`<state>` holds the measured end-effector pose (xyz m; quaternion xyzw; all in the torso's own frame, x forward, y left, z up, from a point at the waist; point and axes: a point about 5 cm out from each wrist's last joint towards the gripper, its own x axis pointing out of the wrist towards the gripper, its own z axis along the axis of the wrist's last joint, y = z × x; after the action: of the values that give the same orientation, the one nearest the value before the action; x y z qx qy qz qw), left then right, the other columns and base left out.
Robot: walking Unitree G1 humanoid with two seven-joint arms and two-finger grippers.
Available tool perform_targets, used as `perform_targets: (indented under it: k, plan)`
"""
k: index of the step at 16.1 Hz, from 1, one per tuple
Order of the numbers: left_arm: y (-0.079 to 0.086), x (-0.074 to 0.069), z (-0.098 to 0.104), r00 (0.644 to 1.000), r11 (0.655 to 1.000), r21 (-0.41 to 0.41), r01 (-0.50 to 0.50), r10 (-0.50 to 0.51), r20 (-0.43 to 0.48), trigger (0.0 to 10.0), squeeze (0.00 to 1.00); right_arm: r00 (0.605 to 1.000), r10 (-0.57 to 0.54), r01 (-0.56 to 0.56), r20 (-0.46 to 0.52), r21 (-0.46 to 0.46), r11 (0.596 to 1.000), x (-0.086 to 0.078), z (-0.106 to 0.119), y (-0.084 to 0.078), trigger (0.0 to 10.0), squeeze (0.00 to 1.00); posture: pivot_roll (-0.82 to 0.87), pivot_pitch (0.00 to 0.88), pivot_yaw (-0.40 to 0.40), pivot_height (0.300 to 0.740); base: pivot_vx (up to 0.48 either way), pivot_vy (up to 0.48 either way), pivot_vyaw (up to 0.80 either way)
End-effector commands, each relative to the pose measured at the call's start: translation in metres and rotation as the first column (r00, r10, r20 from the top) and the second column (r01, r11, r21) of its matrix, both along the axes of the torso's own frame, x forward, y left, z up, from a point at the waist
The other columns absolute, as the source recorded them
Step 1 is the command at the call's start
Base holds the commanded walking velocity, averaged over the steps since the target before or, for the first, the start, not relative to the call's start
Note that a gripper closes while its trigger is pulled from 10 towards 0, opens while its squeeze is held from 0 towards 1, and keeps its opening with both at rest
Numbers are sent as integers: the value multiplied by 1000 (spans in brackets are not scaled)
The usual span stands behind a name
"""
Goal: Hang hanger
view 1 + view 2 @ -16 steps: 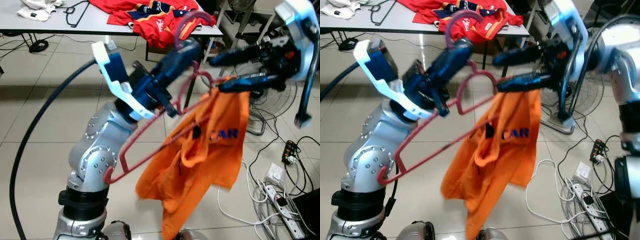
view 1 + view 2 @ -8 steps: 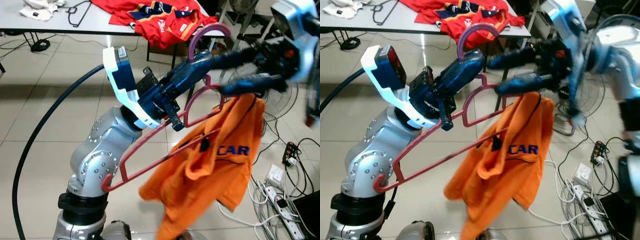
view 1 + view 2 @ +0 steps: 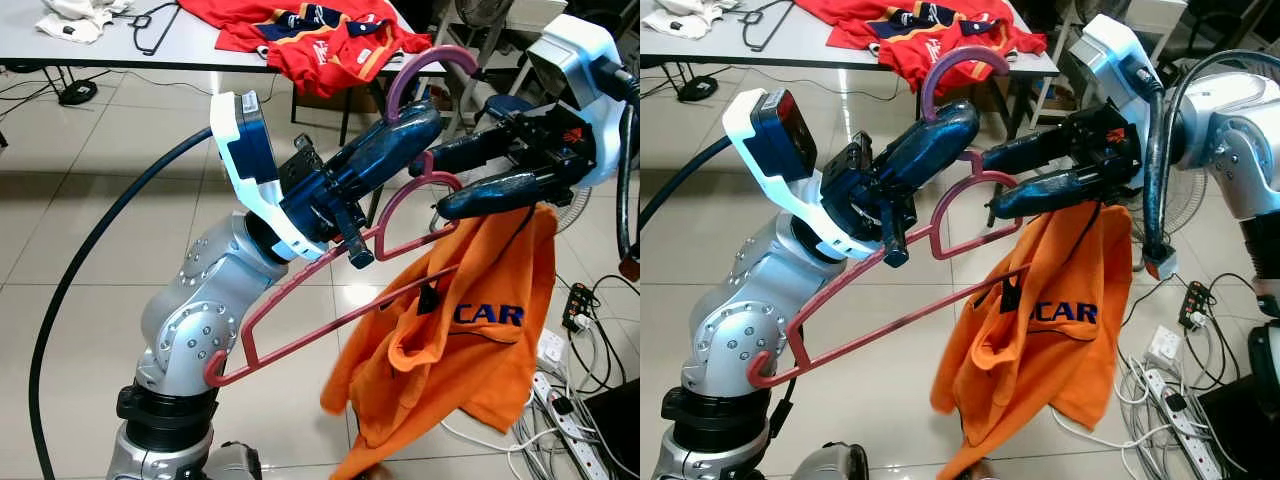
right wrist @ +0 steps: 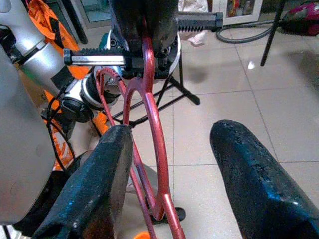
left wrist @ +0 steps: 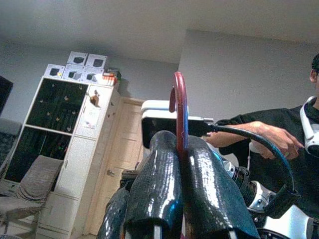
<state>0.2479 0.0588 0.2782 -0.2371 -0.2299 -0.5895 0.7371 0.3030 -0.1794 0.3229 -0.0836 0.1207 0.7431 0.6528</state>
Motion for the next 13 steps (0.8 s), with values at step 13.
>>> perform_targets:
  k: [13]
  plan:
    - [-9,-15,9,995,997,-27,75,-73,66,0,0,997,70,-71,-36,-20,997,-9,0,2,0,0,-129,71,-107,740,0,0,0]
